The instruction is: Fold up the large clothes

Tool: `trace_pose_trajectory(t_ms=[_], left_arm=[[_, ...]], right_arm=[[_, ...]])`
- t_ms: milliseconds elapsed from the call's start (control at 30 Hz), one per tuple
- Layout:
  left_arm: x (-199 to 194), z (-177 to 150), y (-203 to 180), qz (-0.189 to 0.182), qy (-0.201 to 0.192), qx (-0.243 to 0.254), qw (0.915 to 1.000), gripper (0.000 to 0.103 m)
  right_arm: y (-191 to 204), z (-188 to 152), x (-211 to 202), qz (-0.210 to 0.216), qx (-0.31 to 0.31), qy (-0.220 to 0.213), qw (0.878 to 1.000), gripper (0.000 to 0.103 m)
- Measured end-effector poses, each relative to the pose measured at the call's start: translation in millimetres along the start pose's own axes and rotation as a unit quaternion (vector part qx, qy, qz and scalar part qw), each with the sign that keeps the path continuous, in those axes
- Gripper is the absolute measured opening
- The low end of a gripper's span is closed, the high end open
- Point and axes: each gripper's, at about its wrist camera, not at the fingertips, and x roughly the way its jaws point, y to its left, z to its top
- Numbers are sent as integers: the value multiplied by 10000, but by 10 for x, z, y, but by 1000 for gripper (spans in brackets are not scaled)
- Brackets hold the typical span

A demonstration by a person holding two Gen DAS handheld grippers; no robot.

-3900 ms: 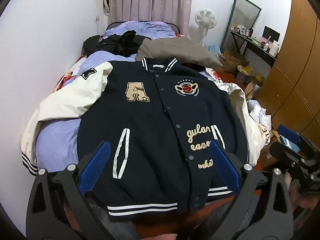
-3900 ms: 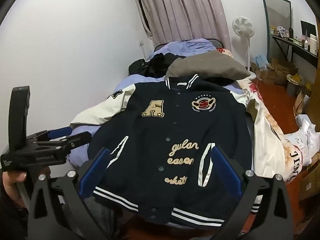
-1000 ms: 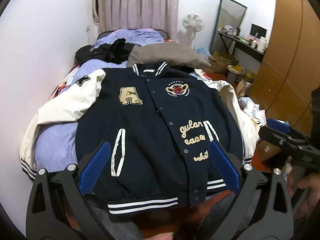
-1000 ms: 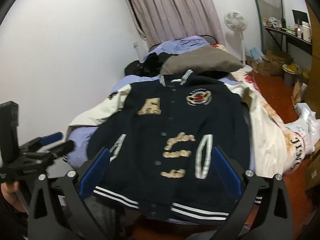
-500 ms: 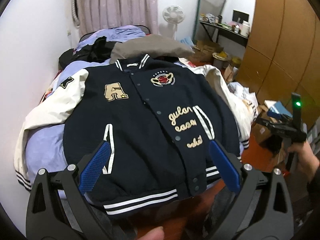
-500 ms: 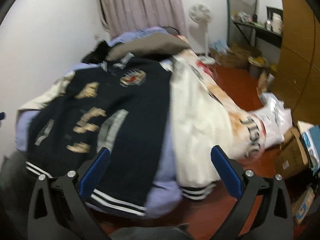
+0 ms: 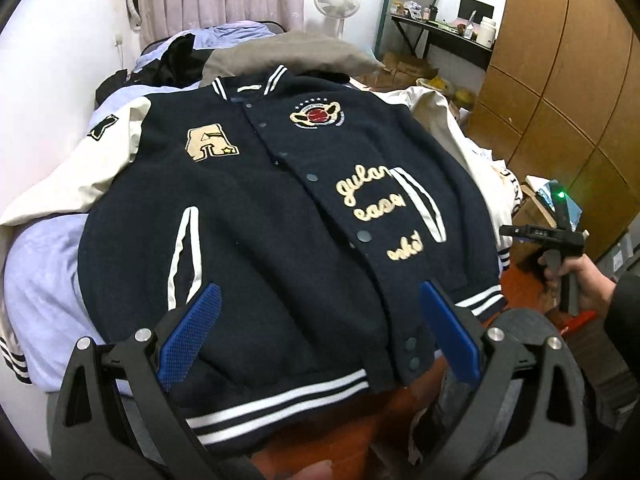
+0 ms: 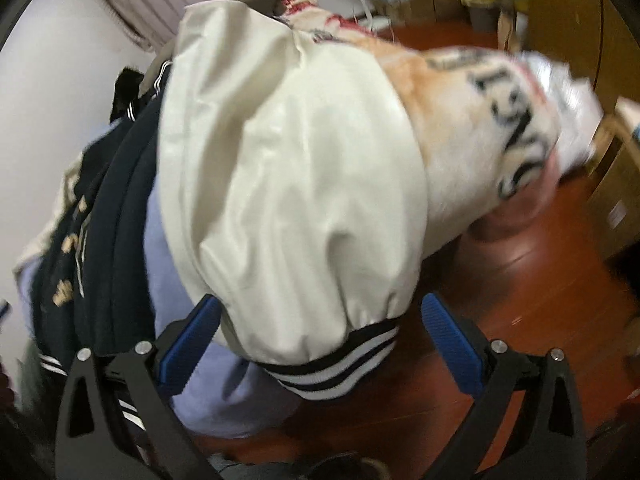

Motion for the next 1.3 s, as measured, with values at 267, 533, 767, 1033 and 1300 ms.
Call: trace_pose_trajectory(t_ms=[267,533,767,1033,1300], left_arm=[[128,137,254,-96,-65,-274,9996,96],[319,447,434,-222,-207,-319,9990,96],[575,446,546,-528,-62,-48,9986,58],[673,375,668,-578,-5,-56,9983,23],[829,197,861,-588,36,-223,9980,2]], right_arm=[[-175,28,291,959,1129,431,9880,75],[14,2,-386,687,1190,-23,9905,25],[749,347,-1301,806,778,-785,9906,21],[2244,845,-1820,1293,-1,-1154,9849,20],[3728,1047,-1285,1618,-909,-609,9807,20]])
